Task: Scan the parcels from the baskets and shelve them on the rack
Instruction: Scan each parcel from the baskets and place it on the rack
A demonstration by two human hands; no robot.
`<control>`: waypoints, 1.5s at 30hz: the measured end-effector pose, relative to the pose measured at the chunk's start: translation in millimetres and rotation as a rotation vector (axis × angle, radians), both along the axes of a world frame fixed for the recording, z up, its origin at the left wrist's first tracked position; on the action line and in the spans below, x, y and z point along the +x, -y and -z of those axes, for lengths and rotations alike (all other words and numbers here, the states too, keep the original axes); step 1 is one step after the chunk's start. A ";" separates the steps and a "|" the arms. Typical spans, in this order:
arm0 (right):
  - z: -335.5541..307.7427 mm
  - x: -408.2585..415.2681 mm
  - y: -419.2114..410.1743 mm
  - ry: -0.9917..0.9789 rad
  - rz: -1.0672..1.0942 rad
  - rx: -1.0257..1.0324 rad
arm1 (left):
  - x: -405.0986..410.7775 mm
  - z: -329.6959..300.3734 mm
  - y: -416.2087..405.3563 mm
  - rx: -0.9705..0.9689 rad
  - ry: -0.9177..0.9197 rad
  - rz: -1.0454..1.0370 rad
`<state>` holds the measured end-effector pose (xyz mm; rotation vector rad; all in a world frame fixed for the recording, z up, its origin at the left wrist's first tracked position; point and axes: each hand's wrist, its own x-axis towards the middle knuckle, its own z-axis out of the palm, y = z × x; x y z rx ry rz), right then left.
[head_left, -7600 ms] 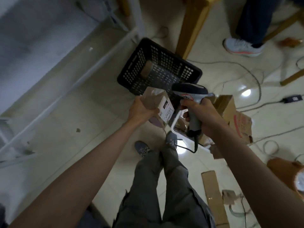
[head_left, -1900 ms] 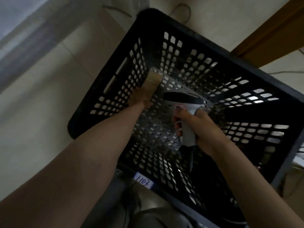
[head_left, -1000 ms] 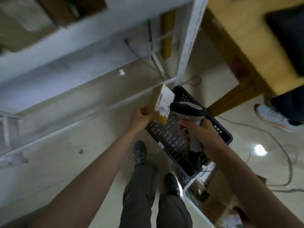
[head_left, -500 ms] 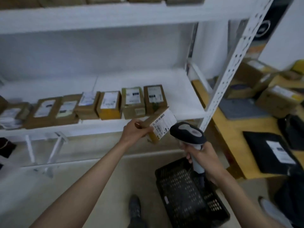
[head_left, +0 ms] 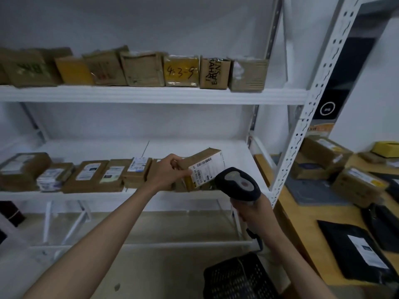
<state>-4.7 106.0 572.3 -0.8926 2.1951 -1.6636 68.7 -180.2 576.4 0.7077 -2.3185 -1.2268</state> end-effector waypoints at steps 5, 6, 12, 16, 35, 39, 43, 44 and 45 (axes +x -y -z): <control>-6.9 6.6 -0.6 -0.076 0.015 0.024 | 8.4 -4.1 -4.5 -0.030 -0.023 -0.018; -7.4 7.8 -0.9 -0.082 0.018 0.028 | 9.7 -4.8 -5.8 -0.034 -0.025 -0.021; -8.0 17.1 -5.7 -0.100 0.037 0.037 | 17.1 -11.8 -10.3 -0.057 -0.037 -0.016; -11.3 22.3 -12.9 -0.055 0.036 0.006 | 20.5 -15.4 -18.0 -0.050 -0.024 -0.016; 21.9 -18.3 -40.2 0.077 0.160 0.068 | -50.0 43.2 -70.8 0.560 0.010 0.016; 31.2 -45.5 -34.9 0.052 0.238 0.102 | -82.8 71.1 -82.8 0.811 0.031 0.071; 38.2 -73.0 -23.8 0.076 0.294 0.096 | -119.3 92.2 -92.7 1.074 0.080 0.040; 39.8 -79.9 -20.7 0.075 0.302 0.096 | -129.7 96.0 -93.9 1.134 0.090 0.017; 41.6 -86.8 -17.3 0.076 0.309 0.100 | -139.6 99.8 -95.0 1.189 0.097 -0.007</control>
